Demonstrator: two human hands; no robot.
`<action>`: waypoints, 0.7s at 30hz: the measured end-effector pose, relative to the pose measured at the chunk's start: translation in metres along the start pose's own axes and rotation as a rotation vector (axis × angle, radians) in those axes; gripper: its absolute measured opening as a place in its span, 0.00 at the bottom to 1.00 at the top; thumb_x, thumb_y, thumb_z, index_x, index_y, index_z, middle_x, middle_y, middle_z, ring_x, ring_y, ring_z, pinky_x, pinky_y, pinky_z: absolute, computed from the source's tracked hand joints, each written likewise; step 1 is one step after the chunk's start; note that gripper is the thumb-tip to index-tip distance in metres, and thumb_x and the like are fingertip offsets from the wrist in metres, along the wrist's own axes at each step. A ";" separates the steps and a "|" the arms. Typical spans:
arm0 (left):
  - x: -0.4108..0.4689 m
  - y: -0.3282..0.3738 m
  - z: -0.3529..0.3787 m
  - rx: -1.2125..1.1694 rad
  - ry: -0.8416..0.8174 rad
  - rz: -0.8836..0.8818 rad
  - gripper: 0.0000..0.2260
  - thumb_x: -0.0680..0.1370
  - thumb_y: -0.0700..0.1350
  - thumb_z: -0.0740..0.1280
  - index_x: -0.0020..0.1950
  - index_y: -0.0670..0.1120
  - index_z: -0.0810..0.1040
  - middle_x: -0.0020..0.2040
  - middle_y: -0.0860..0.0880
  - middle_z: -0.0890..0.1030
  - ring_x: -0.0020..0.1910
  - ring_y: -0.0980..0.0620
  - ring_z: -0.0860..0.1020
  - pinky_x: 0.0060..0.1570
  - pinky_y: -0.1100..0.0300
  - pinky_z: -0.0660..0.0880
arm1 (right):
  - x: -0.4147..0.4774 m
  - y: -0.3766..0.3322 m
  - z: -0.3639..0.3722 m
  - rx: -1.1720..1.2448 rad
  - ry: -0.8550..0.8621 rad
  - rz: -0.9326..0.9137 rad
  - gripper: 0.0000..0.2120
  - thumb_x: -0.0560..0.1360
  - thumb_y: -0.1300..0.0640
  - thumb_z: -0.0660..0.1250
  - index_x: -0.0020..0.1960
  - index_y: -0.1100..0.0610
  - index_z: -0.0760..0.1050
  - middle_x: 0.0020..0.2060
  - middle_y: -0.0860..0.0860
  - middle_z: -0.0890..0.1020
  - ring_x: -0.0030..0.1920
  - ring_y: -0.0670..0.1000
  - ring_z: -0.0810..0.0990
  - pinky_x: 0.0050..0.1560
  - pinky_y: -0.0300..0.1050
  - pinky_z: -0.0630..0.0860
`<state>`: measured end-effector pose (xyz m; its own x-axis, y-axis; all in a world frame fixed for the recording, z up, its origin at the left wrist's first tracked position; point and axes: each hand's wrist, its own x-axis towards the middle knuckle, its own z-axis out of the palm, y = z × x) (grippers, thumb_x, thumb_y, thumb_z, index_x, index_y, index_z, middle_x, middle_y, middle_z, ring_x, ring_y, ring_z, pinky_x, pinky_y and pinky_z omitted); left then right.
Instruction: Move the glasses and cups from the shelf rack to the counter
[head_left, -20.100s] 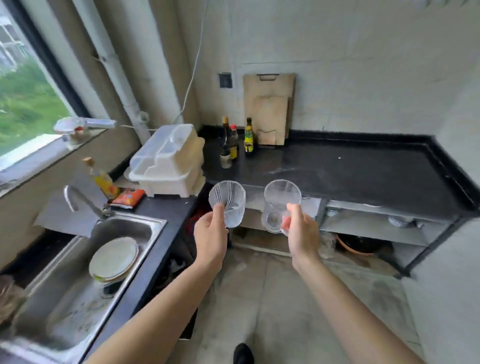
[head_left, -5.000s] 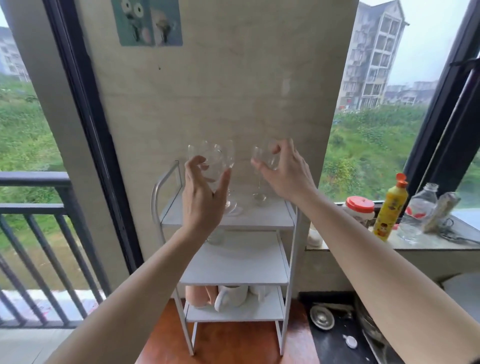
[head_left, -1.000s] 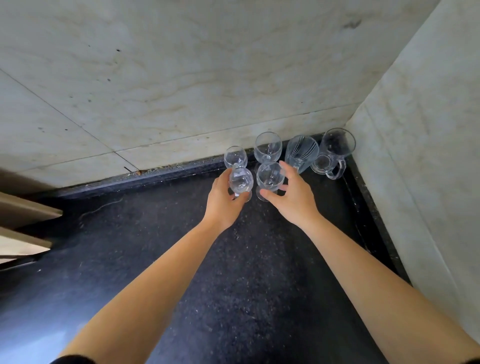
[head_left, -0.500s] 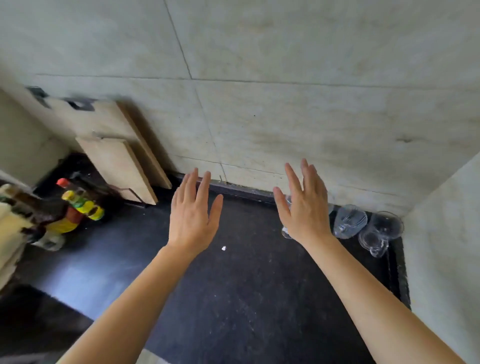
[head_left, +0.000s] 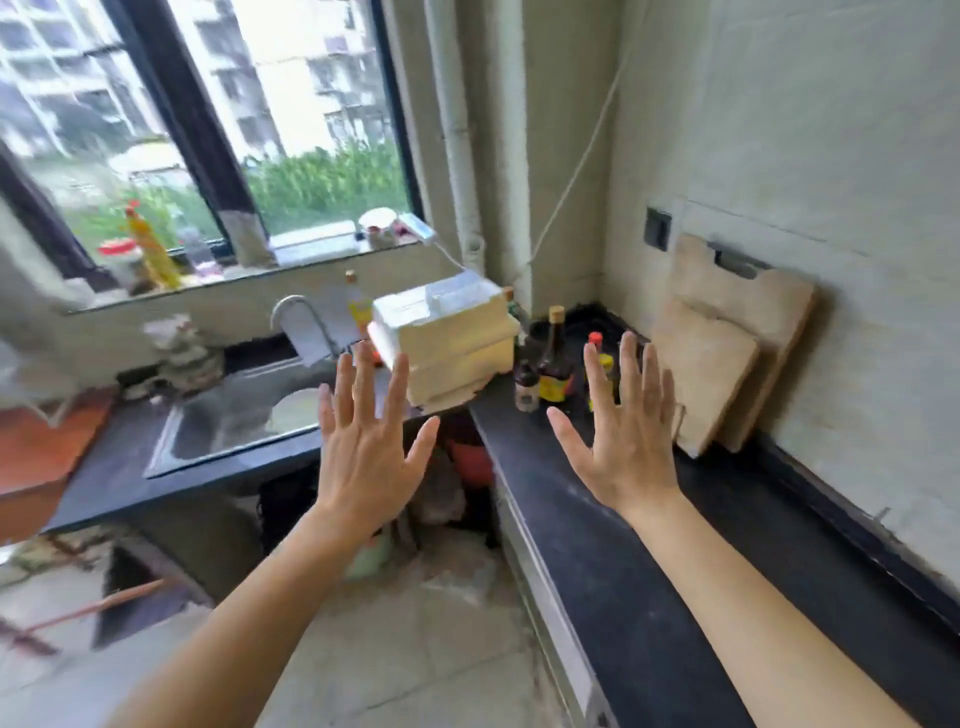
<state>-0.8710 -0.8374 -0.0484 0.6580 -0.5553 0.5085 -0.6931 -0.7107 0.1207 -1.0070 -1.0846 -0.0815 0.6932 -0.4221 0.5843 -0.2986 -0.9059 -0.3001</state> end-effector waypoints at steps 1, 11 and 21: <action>-0.004 -0.042 -0.012 0.023 0.017 -0.039 0.35 0.79 0.63 0.54 0.83 0.50 0.51 0.82 0.40 0.46 0.81 0.37 0.47 0.75 0.33 0.51 | 0.014 -0.035 0.022 0.027 -0.002 -0.054 0.39 0.79 0.34 0.55 0.83 0.50 0.48 0.82 0.59 0.46 0.81 0.64 0.43 0.77 0.66 0.45; -0.071 -0.401 -0.135 0.247 0.186 -0.439 0.36 0.79 0.64 0.53 0.83 0.50 0.46 0.82 0.42 0.41 0.81 0.40 0.41 0.76 0.38 0.41 | 0.099 -0.430 0.217 0.285 -0.102 -0.515 0.39 0.78 0.35 0.58 0.82 0.54 0.55 0.81 0.61 0.49 0.80 0.65 0.46 0.75 0.70 0.49; -0.108 -0.592 -0.182 0.436 0.164 -0.687 0.35 0.79 0.66 0.49 0.83 0.52 0.46 0.83 0.42 0.40 0.81 0.42 0.39 0.77 0.37 0.44 | 0.139 -0.657 0.318 0.405 -0.154 -0.785 0.39 0.78 0.34 0.57 0.82 0.52 0.52 0.82 0.61 0.48 0.81 0.64 0.45 0.78 0.66 0.47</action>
<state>-0.5858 -0.2782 -0.0193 0.8187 0.1093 0.5637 0.0459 -0.9910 0.1255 -0.5063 -0.5375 -0.0432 0.6894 0.3494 0.6346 0.5323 -0.8385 -0.1167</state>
